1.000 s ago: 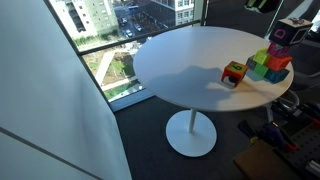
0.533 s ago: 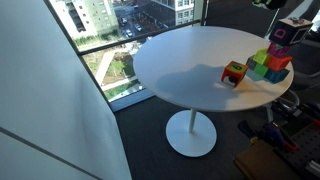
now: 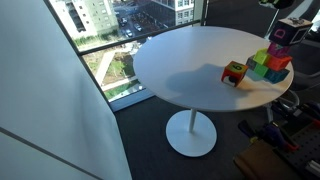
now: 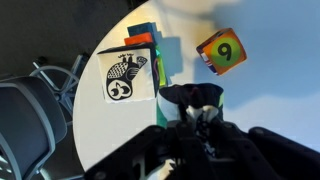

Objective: Pick up the block with the number one on it and put it on the block with the number four on it

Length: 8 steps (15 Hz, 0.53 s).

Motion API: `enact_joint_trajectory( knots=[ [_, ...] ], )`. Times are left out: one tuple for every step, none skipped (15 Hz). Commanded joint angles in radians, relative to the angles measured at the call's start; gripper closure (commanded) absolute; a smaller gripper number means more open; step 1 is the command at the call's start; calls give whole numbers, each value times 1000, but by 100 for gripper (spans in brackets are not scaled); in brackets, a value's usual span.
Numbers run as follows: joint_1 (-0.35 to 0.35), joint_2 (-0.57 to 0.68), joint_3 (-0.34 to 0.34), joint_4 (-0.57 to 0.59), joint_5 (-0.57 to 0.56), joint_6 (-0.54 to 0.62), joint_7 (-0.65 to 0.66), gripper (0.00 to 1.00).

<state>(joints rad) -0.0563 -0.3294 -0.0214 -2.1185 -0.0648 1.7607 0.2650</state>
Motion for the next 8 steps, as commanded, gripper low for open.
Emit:
enact_joint_trajectory(
  knots=[
    [-6,-46,-22,-31,15,-2,-93,92],
    [-6,-51,-28,-35,17,-1,-115,92],
    [-7,-55,-33,-39,15,-2,-130,92],
    [-9,-59,-38,-43,11,-1,-145,92],
    [-11,-62,-43,-47,9,-2,-156,92],
    [-12,-65,-48,-51,8,-2,-166,92],
    [-13,-67,-51,-55,6,-1,-171,92],
    [-13,-68,-52,-58,4,2,-174,92]
  ],
)
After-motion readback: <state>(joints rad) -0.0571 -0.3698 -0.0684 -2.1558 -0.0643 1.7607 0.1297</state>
